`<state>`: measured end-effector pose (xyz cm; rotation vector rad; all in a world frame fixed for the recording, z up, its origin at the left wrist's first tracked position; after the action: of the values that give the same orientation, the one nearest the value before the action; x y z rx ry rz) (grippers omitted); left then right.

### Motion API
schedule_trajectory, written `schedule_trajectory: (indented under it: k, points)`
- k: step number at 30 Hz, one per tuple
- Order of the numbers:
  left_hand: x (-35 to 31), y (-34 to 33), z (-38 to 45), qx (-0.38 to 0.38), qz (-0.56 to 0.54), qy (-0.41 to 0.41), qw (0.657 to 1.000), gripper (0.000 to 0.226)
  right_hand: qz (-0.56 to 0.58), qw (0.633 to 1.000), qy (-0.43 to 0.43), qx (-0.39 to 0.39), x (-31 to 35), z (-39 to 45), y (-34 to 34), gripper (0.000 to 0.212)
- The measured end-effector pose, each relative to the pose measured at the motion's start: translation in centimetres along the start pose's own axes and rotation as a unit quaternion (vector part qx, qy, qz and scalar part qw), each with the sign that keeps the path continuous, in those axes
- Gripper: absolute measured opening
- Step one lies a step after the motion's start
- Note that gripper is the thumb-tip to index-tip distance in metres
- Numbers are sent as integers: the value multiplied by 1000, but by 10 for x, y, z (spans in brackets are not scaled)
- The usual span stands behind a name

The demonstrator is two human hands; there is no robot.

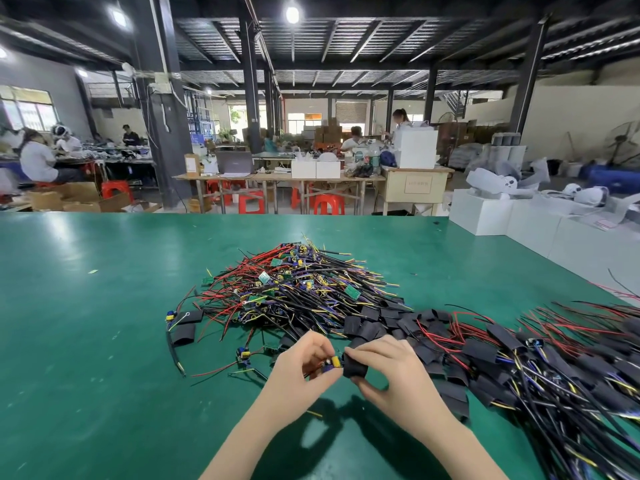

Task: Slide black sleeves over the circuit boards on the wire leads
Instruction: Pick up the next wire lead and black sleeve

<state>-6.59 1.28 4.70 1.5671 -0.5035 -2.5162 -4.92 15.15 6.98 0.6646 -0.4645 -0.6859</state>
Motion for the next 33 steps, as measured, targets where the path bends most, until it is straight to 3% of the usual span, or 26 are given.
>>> schedule_trajectory:
  k: [7, 19, 33]
  points:
    - [-1, 3, 3, 24, -52, -1, 998, 21, 33, 999, -11, -5, -2, 1, 5, 39]
    - [12, 11, 4, -48, -56, 47, 996, 14, 95, 995, -32, -2, -3, 2, 10, 36]
    - [11, 7, 3, -19, -92, 38, 995, 24, 91, 995, -30, 9, 2, 2, 7, 37]
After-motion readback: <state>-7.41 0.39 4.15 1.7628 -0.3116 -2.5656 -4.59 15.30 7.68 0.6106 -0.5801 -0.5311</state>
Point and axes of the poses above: each hand's wrist, its own z-axis towards the middle knuckle, its own y-axis out of the back of the hand, x = y × z, the point moved 9 cm from there along z, towards the middle knuckle, and after that the axes turned 2 degrees about -x, right-handed, at the moved point
